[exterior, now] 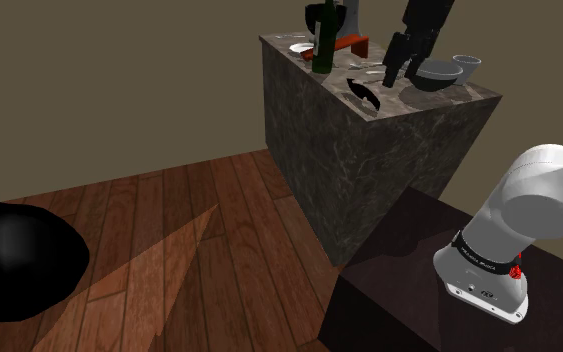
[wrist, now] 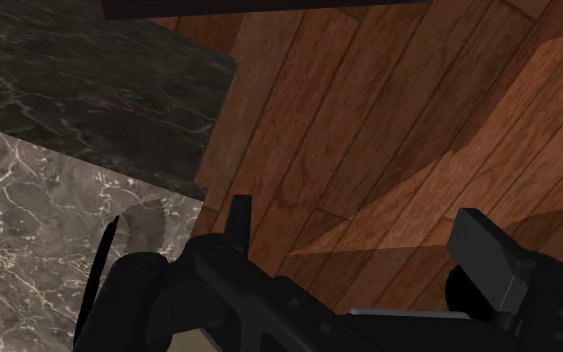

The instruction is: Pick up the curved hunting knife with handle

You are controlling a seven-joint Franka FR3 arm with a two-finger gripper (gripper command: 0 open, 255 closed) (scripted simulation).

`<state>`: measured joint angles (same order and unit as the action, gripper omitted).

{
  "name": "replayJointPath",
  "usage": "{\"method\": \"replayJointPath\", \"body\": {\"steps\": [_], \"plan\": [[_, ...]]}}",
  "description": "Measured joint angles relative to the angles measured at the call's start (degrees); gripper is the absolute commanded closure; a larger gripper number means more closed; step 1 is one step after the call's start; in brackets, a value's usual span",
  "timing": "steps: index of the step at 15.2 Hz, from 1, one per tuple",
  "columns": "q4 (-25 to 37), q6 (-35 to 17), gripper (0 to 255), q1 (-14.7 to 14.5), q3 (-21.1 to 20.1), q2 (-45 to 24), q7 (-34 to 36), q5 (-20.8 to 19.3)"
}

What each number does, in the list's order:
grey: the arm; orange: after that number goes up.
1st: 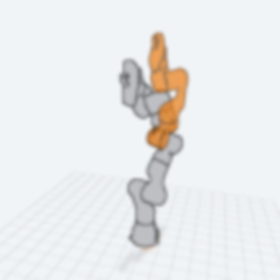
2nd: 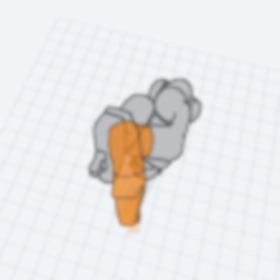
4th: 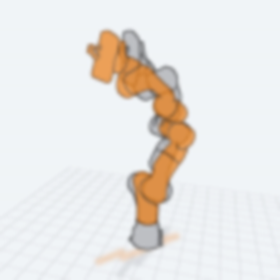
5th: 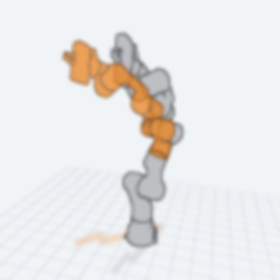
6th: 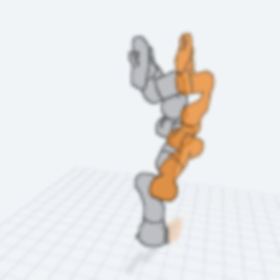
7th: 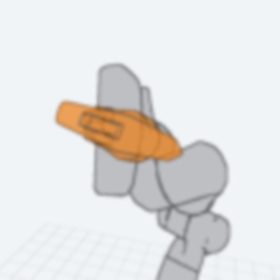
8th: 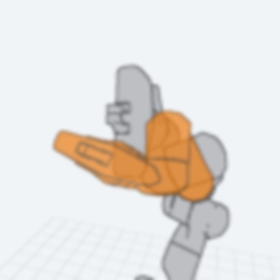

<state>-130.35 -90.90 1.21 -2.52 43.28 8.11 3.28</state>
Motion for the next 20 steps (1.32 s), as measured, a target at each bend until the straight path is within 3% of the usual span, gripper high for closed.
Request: {"method": "replayJointPath", "body": {"steps": [9, 20], "plan": [[2.89, -5.67, 0, 3.68, 3.89, -11.26, -0.64, -2.50], [12.41, -11.69, 0, 8.70, 10.27, -30.79, -1.81, -4.31]]}}
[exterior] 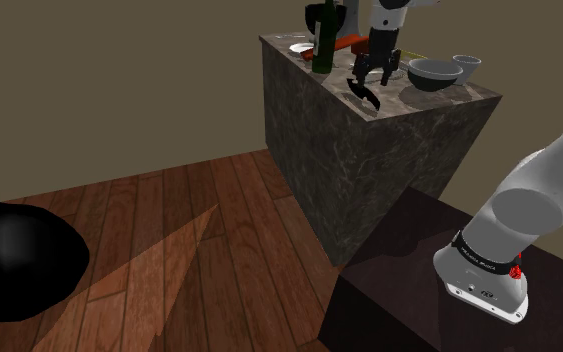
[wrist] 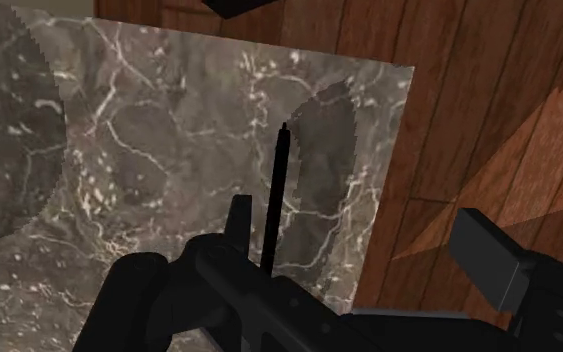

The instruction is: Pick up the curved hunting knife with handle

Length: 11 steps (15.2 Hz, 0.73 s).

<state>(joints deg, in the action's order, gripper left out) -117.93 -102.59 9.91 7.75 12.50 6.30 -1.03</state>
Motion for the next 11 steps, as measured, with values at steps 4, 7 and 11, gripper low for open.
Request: {"method": "replayJointPath", "body": {"steps": [4, 7, 11], "plan": [[3.75, -1.58, 0, 1.61, 2.04, -6.67, -0.58, 0.20], [3.94, -2.73, 0, 1.85, 2.33, -8.19, -0.71, 0.33], [1.38, -5.98, 0, 1.87, 2.37, -8.93, -0.72, 0.44]]}}
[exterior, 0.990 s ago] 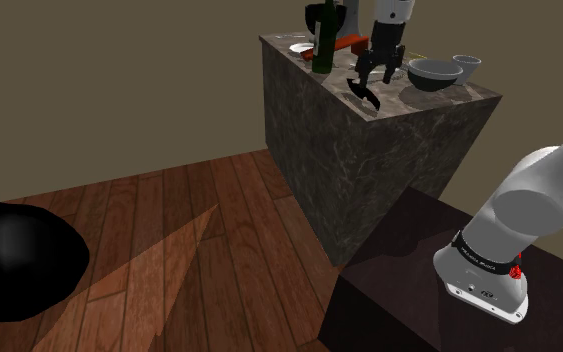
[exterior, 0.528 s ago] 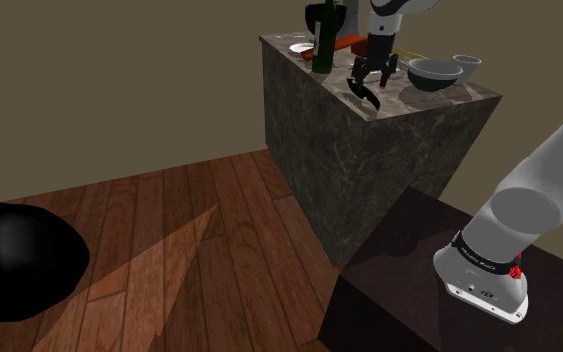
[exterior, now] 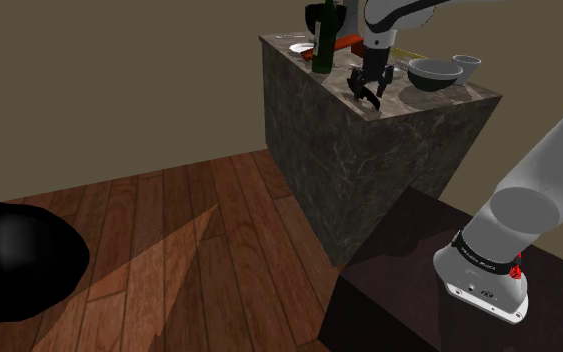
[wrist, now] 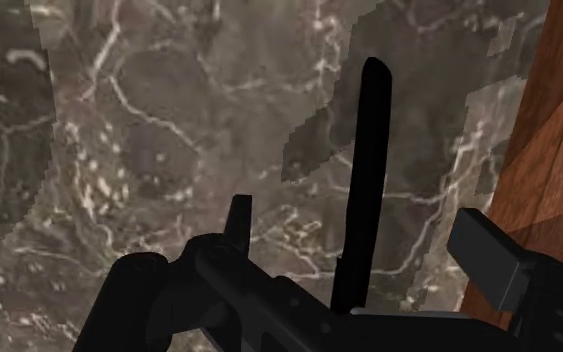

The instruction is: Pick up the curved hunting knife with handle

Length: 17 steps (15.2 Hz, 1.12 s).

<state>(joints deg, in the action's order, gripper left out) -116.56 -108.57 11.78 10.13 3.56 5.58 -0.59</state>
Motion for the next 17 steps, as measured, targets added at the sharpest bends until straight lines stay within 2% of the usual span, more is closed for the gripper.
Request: {"method": "replayJointPath", "body": {"steps": [1, 2, 12, 17], "plan": [[-0.33, -0.48, 0, 0.01, 0.02, -0.16, -0.04, 0.02], [-0.47, -0.68, 255, 0.03, 0.04, -0.21, -0.07, 0.03], [-0.45, -1.03, 255, 0.00, -0.05, -0.03, -0.27, 0.16], [1.73, 2.00, 255, 0.06, -0.02, 0.34, -0.03, -0.05]]}}
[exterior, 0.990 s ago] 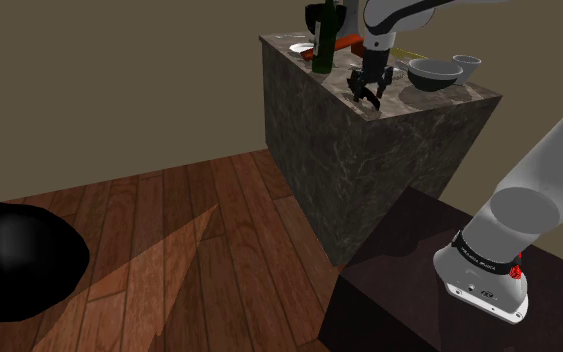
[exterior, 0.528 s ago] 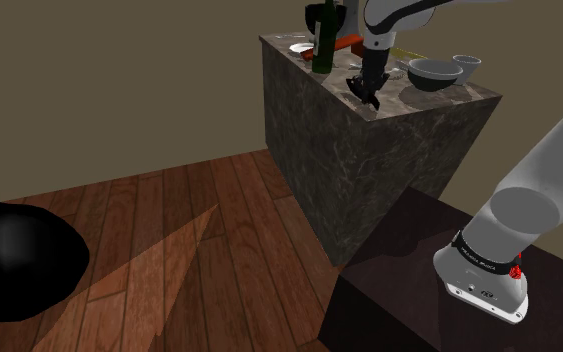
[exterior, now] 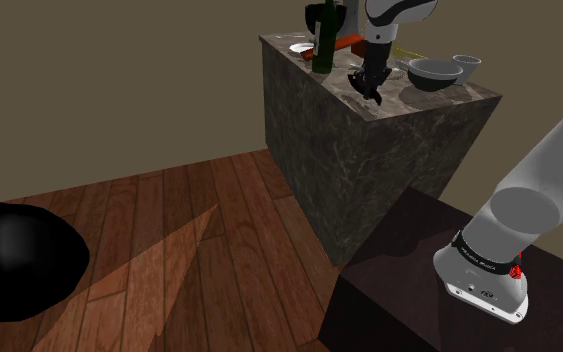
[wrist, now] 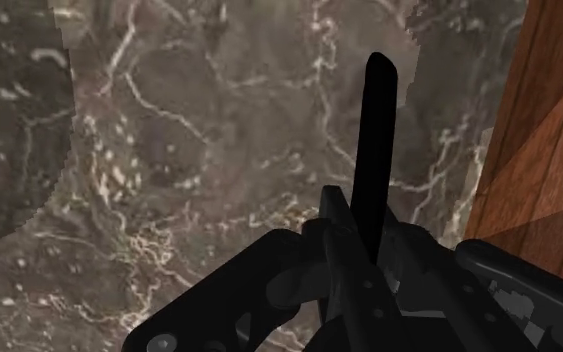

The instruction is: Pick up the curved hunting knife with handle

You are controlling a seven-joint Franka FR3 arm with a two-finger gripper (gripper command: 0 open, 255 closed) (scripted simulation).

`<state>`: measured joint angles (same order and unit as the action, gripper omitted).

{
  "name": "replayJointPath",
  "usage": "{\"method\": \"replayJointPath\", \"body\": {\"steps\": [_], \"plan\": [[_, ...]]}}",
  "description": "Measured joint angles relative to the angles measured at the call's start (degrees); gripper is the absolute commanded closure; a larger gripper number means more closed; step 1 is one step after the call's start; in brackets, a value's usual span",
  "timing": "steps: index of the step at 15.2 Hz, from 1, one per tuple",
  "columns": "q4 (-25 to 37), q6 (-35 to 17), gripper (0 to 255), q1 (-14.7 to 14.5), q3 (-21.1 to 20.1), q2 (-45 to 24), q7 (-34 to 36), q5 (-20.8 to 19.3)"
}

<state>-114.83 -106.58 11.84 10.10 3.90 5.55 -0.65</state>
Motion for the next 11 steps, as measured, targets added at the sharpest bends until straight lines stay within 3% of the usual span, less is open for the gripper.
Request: {"method": "replayJointPath", "body": {"steps": [11], "plan": [[7.19, 8.01, 255, -0.04, -0.08, 0.82, 0.08, -0.11]]}}
